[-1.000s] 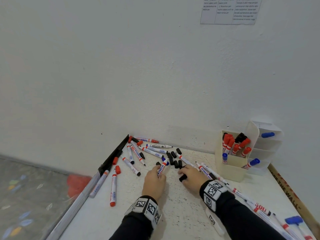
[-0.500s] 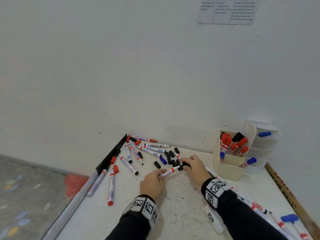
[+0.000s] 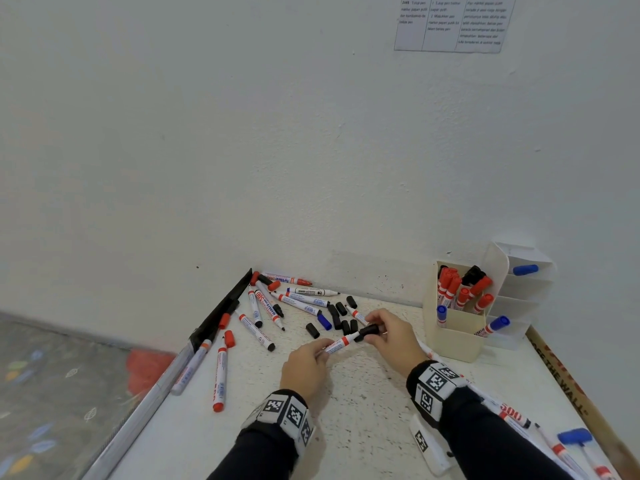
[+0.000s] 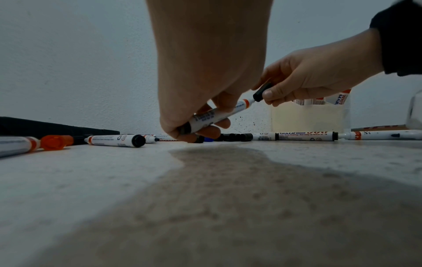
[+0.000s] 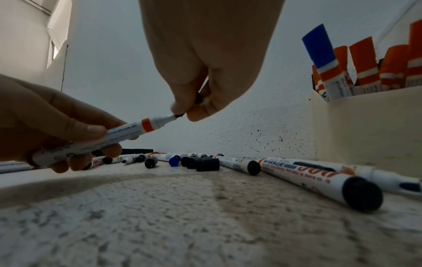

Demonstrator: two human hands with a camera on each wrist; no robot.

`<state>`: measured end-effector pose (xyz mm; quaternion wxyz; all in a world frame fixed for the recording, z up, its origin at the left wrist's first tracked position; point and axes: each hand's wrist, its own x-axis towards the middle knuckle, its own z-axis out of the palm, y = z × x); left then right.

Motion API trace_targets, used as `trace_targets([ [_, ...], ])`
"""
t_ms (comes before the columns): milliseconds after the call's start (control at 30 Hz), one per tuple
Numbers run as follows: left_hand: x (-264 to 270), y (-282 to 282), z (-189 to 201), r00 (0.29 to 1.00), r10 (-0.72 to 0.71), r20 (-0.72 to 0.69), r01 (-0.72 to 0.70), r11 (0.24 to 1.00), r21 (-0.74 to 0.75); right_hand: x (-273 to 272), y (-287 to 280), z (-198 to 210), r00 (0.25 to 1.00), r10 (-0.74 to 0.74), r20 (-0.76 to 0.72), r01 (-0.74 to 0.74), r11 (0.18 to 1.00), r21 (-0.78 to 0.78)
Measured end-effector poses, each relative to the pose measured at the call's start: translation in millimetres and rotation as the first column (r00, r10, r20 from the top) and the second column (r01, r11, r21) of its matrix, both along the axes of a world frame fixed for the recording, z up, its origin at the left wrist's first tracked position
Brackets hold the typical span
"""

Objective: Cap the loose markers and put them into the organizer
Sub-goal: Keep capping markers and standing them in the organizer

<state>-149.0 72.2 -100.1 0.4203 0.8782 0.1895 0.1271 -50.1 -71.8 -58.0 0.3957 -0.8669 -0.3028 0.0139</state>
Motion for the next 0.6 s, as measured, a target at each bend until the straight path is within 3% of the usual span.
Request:
trace_targets([
  [100,-0.5,-1.0,0.6,1.0,-0.019,0.004,0.019,1.0,-0.013,-0.8,2.8,-0.1,1.0,-0.021,-0.006,0.021,1.0,0.012],
  [233,-3.2,-2.6,5.4,0.998,-0.048,0.05,0.052,0.996,-0.075,-3.4,5.2,-3.6,0.987,0.075,-0.14,-0.075,0.997,0.001],
  [300,-6.4,-6.3,9.6,0.991,-0.068,0.116,0.084,0.987,-0.139,-4.5,5.5,-1.7,0.988,0.051,-0.143,-0.055,0.998,-0.022],
  [500,-9.5,-7.7,13.4,0.973,-0.179,0.149,0.197,0.973,-0.119,-10.4,14.0,6.5,0.989,-0.052,-0.14,0.039,0.995,-0.09],
  [600,-11.9,-9.6,18.3,0.971,-0.211,0.112,0.236,0.923,-0.303,-11.6,19.6,7.8,0.983,-0.025,-0.184,0.02,0.999,-0.026],
])
